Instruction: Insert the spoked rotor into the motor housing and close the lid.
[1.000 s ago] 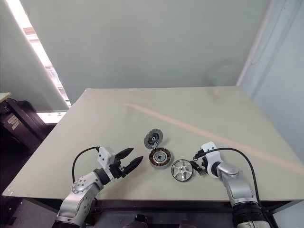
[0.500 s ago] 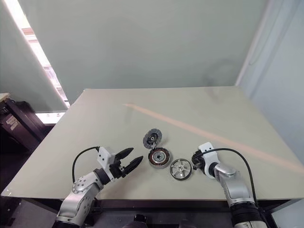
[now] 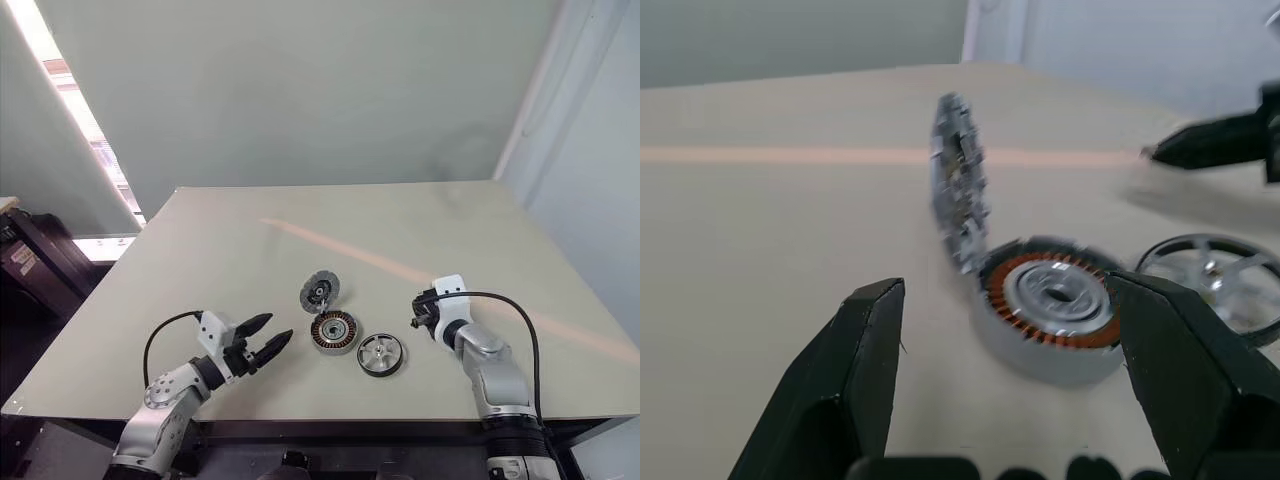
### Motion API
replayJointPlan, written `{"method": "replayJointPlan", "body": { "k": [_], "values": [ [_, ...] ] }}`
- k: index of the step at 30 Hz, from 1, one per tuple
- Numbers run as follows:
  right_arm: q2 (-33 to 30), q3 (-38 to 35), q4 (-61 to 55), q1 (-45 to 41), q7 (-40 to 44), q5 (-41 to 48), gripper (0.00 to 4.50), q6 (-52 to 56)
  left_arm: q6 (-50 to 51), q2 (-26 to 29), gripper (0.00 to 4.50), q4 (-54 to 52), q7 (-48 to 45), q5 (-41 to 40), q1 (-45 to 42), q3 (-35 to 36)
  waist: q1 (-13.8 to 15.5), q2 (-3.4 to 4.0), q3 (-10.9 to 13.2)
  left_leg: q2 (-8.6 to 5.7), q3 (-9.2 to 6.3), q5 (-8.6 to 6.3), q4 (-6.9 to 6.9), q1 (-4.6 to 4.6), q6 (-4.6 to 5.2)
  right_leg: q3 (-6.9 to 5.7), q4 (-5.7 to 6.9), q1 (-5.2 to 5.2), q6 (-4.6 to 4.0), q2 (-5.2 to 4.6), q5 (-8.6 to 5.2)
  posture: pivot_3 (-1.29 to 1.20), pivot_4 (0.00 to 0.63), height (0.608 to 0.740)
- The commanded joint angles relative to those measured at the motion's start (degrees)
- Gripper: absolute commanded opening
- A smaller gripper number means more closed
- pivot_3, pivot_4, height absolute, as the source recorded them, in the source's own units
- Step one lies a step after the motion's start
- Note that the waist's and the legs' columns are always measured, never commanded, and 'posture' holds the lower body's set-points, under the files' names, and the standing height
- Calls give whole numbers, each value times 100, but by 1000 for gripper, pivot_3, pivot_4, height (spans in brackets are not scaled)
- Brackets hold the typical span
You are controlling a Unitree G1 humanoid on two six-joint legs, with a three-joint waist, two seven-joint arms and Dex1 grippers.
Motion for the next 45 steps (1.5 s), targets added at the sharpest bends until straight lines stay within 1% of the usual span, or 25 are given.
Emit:
{"method": "replayJointPlan", "body": {
  "k": [1, 7, 9, 14, 18, 28, 45],
  "values": [
    [101, 242, -730, -184, 51, 138, 796, 390, -167, 184, 3425, -69, -66, 48, 11, 178, 1, 0, 0, 1, 0, 0, 0, 0, 0, 1, 0, -1, 0, 0, 0, 0, 0, 740],
    [300, 728, -1123, -286, 72, 88, 796, 891, -164, 279, 3425, -129, -47, 37, 128, 212, 2, 0, 0, 0, -1, -1, 0, 0, 0, 6, -1, -3, 4, -1, 2, 0, 0, 740],
    [442, 1011, -1126, -381, 99, 50, 796, 1001, -123, 271, 3425, -190, -31, 12, 164, 214, 3, 0, 0, 0, -1, 0, 0, 0, -1, 6, -1, -5, 5, -1, 4, 0, 0, 740],
    [716, 1374, -926, -575, 73, -25, 796, 1082, -88, 291, 3425, -275, -43, 12, 244, 182, 1, 0, 0, 4, -1, 0, 0, 0, -1, 5, -1, -8, -1, 1, 8, 0, 0, 740],
    [816, 1558, -710, -656, 81, -90, 796, 1077, -56, 292, 3425, -333, -38, 12, 273, 169, 4, 0, 0, 2, -1, -1, 0, 1, -1, 4, -4, -13, 0, 1, 9, 0, 0, 740],
    [978, 1870, -424, -660, 171, -187, 796, 1014, -2, 272, 3425, -443, -39, 48, 343, 82, -4, 0, 0, 4, -1, -1, -1, 0, -2, 3, -5, -14, -3, 3, 12, 0, 0, 740],
    [1066, 1954, -32, -705, 187, -322, 796, 785, 10, 266, 3425, -500, -33, 55, 349, -1, -4, 0, 0, 4, -1, -1, -1, 1, -3, 2, -5, -18, -3, 3, 13, 0, 0, 740]
  ]
}}
